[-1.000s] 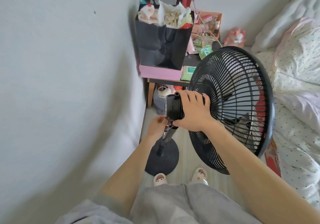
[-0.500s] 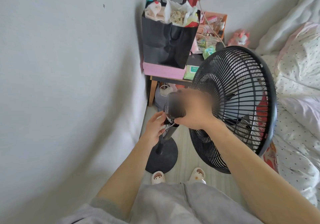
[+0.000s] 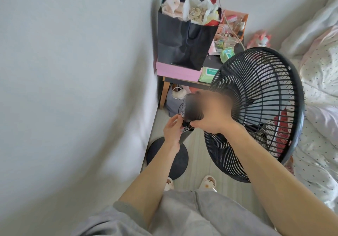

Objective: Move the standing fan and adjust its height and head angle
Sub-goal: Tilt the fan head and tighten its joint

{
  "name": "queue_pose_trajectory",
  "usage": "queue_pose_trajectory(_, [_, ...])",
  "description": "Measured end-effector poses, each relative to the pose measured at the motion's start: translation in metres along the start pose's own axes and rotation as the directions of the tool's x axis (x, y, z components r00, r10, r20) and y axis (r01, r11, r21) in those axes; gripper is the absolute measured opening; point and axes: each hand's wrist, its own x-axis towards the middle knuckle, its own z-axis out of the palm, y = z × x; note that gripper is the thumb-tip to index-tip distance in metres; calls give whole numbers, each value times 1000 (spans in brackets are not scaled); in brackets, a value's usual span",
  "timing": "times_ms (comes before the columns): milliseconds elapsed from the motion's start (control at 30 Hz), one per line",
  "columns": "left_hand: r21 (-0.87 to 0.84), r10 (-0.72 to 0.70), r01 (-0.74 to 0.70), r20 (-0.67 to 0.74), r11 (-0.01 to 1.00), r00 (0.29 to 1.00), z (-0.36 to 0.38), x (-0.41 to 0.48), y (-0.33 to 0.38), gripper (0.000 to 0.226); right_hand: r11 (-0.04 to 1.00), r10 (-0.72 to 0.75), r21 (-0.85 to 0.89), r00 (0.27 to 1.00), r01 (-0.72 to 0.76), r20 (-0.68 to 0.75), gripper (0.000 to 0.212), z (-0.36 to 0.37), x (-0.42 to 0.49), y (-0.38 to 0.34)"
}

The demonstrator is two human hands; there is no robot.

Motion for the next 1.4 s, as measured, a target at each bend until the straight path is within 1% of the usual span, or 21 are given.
queue_pose_trajectory(67, [12,27,-27,-10,1000,1000,-1,4,-1,9,1000,-4,1,1000,3,2,106,-1,1,-2])
queue_pose_trajectory(100, [51,52,-51,-10,997,999,-3,6,-2,7,1000,-6,0,1000,6,3,106,-1,1,-3])
queue_pose_trajectory(167, [155,104,-107,30,982,994,-8,8,-7,3,1000,-7,-3,1000,7,0,106,-1,2,-4])
queue_pose_trajectory(233, [220,137,-152,85,964,987,-14,9,-11,4,1000,-6,-8,1000,6,4,106,-2,2,-5])
queue_pose_trajectory(367, [394,172,-224,163,891,971,-16,21,-14,13,1000,-9,-12,1000,9,9,106,-3,2,-7])
queue_pose_trajectory(467, [493,191,-259,185,831,964,-17,27,-14,11,1000,0,-17,1000,0,16,107,-4,2,-8])
queue_pose_trajectory(500, [526,210,-281,192,803,959,-18,28,-15,12,1000,2,-21,1000,-2,14,107,-4,2,-8])
queue_pose_trajectory(533, [582,233,-315,213,750,949,-20,30,-17,12,1000,3,-24,1000,-2,14,107,-4,2,-8])
queue_pose_trajectory(600, [696,269,-396,291,598,918,-23,34,-19,9,1000,4,-26,1000,-3,21,107,-4,3,-8])
queue_pose_trajectory(633, [722,279,-425,321,546,905,-24,36,-19,7,1000,7,-28,1000,-7,26,107,-4,2,-8])
queue_pose_trajectory(667, [732,283,-435,332,525,900,-24,38,-18,5,1000,11,-27,999,-10,31,108,-4,2,-8])
queue_pose_trajectory(700, [730,281,-431,328,530,902,-23,39,-17,4,1000,13,-26,999,-12,35,108,-3,2,-8])
queue_pose_trajectory(800, [706,262,-385,283,594,923,-22,39,-13,2,1000,7,-29,1000,-7,30,108,-3,1,-11])
queue_pose_trajectory(1000, [668,253,-371,272,645,928,-26,38,-6,9,1000,8,-14,1000,-8,21,106,0,2,-15])
queue_pose_trajectory(1100, [622,211,-326,252,712,944,-26,35,-7,5,1000,15,-19,1000,-14,19,107,-1,0,-13])
queue_pose_trajectory(1133, [610,193,-311,253,729,948,-26,35,-8,8,1000,14,-17,1000,-14,16,107,-1,0,-13])
queue_pose_trajectory(1267, [606,174,-296,252,738,952,-24,35,-8,14,1000,15,-14,1000,-15,15,107,-1,-1,-12])
queue_pose_trajectory(1333, [574,155,-267,237,774,959,-24,31,-9,15,1000,16,-15,1000,-16,13,107,-1,-1,-12])
queue_pose_trajectory(1400, [491,105,-202,219,847,970,-25,27,-8,15,1000,15,-15,1000,-15,9,106,-1,-1,-12])
